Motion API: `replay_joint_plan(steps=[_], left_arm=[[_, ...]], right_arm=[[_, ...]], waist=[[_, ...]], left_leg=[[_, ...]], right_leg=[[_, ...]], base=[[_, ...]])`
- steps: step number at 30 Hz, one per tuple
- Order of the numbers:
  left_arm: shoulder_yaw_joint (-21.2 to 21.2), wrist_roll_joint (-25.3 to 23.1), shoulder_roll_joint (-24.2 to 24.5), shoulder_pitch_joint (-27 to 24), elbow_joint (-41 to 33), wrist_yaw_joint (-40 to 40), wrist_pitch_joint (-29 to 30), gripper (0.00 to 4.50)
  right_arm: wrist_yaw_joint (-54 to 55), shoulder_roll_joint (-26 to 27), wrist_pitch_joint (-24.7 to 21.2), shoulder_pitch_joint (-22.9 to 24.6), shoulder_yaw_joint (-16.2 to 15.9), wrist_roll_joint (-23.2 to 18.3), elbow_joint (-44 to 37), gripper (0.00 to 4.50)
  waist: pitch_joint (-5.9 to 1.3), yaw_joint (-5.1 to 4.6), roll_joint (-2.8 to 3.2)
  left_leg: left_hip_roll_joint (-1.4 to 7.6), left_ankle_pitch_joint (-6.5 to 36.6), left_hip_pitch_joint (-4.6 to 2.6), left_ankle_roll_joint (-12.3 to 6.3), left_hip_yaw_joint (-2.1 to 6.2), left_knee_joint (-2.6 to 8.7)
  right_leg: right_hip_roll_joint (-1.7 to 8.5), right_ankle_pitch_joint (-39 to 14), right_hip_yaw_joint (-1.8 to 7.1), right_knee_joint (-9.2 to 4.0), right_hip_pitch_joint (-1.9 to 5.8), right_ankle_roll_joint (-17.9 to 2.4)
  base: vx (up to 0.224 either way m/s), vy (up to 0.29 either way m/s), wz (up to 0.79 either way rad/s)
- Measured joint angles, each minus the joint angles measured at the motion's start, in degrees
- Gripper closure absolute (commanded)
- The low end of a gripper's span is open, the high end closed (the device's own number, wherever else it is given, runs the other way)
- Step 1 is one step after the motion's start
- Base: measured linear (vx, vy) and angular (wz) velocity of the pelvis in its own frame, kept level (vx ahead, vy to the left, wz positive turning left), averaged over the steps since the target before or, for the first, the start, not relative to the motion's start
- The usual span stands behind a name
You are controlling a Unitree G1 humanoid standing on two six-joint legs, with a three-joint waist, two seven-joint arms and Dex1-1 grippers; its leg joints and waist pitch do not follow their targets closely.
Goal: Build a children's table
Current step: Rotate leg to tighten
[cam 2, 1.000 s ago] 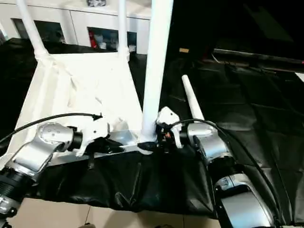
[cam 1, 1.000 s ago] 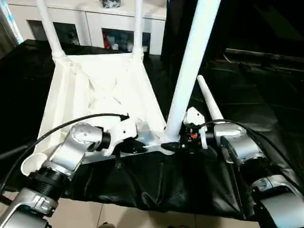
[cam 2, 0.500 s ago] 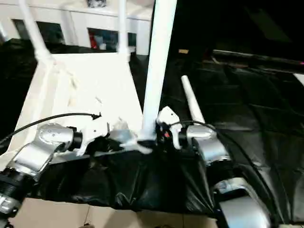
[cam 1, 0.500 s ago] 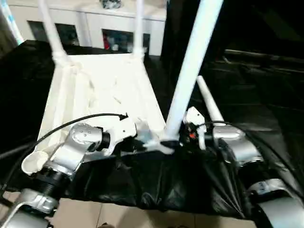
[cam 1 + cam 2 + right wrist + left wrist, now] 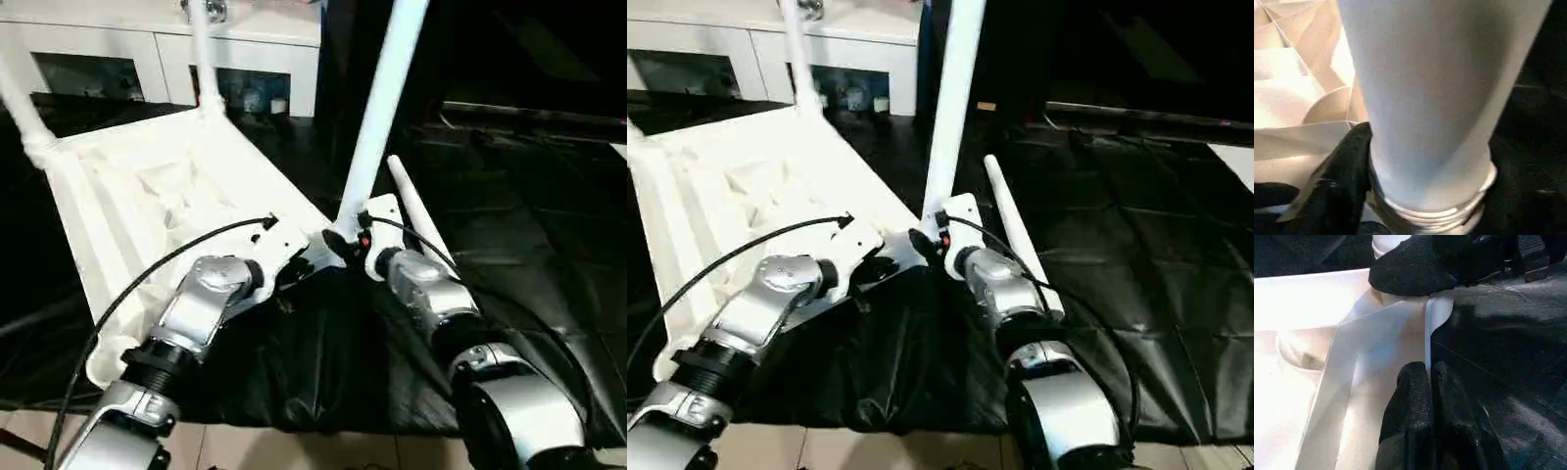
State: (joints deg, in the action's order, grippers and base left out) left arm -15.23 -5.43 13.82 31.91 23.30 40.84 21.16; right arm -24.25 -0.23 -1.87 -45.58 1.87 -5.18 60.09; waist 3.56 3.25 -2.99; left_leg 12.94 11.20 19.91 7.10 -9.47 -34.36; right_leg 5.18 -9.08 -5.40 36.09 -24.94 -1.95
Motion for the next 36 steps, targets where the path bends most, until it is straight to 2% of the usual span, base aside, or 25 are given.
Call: replay_joint_plan(steps=[4,6,12,18,20,25,26,28,31,36], left_arm=[[-0.2,0.0,0.5,-0.1,-0.4,0.8,-0.1,4.50],[-0.3,0.0,0.8,-0.4,-1.0,1.7,-0.2,4.50],[-0.5,0.9,3.2,-2.0,-2.8,6.9,-2.2,4.50],[-1.3,3.1,6.5,-3.3,-4.5,14.1,-4.1,4.50],[-1.5,3.9,7.6,-3.9,-5.1,16.9,-5.1,4.50],[-2.2,4.9,10.0,-4.4,-5.1,22.4,-7.8,4.50],[-2.5,5.2,10.7,-4.4,-5.1,23.6,-8.3,4.50],[-2.6,5.4,11.6,-4.4,-5.1,25.1,-8.7,4.50],[-2.6,5.7,12.1,-4.4,-5.1,26.4,-8.7,4.50],[-2.6,5.8,12.4,-4.4,-5.1,28.2,-9.0,4.50]], right_arm=[[-1.1,0.0,0.3,-0.2,-0.1,0.2,0.5,0.59],[-2.4,-0.4,1.0,-0.2,-0.6,0.7,0.9,0.59],[-13.6,-4.9,2.7,1.5,-5.2,3.1,-1.6,0.59],[-27.9,-10.7,2.3,6.1,-8.8,3.0,-9.5,0.59],[-34.1,-13.1,2.0,7.7,-10.5,2.6,-12.6,0.59],[-42.9,-16.2,-0.1,10.0,-12.3,1.8,-17.8,0.59],[-44.2,-16.6,-0.5,10.4,-12.9,1.5,-19.0,0.75],[-45.8,-16.8,-0.7,11.0,-13.4,1.1,-20.1,0.75],[-46.5,-16.9,-1.4,11.4,-13.5,1.1,-21.1,1.10],[-47.5,-17.4,-3.2,12.2,-13.5,0.9,-23.2,1.40]], waist=[[-0.01,0.10,0.05],[-0.02,0.14,0.06],[-0.02,0.16,0.26],[0.00,0.62,0.33],[0.00,1.04,0.33],[-0.02,1.76,0.30],[-0.03,1.87,0.30],[-0.04,1.96,0.27],[-0.05,1.97,0.26],[-0.07,2.09,0.23]], left_leg=[[0.01,0.0,0.03,0.00,0.00,0.05],[0.01,0.0,0.06,0.00,0.00,0.05],[0.00,0.0,0.10,-0.03,-0.01,0.08],[0.01,0.0,0.12,-0.04,-0.01,0.06],[0.01,0.0,0.11,-0.05,-0.01,0.05],[0.03,0.0,0.09,-0.05,-0.01,0.04],[0.03,0.0,0.08,-0.05,-0.01,0.04],[0.03,0.0,0.09,-0.05,-0.01,0.03],[0.02,0.0,0.11,-0.07,-0.02,0.01],[0.02,0.0,0.14,-0.07,-0.02,0.03]], right_leg=[[0.00,0.0,-0.02,-0.01,-0.05,0.0],[0.00,0.0,-0.02,-0.04,-0.05,0.0],[0.00,0.0,-0.02,-0.10,-0.06,0.0],[0.01,0.0,-0.03,-0.13,-0.03,0.0],[0.01,0.0,-0.02,-0.14,0.01,0.0],[0.00,0.0,-0.01,-0.13,0.03,0.0],[0.00,0.0,-0.02,-0.13,0.03,0.0],[0.01,0.0,-0.01,-0.13,0.05,0.0],[0.02,0.0,0.01,-0.13,0.06,0.0],[0.02,-0.1,0.00,-0.13,0.06,0.1]], base=[[0.000,0.000,0.00],[0.000,0.000,0.00],[0.000,0.000,0.00],[0.000,0.000,0.00],[0.000,0.000,0.00],[0.000,0.000,0.00],[0.000,0.000,0.00],[0.000,0.000,0.00],[0.000,0.000,0.00],[0.000,0.000,0.00]])
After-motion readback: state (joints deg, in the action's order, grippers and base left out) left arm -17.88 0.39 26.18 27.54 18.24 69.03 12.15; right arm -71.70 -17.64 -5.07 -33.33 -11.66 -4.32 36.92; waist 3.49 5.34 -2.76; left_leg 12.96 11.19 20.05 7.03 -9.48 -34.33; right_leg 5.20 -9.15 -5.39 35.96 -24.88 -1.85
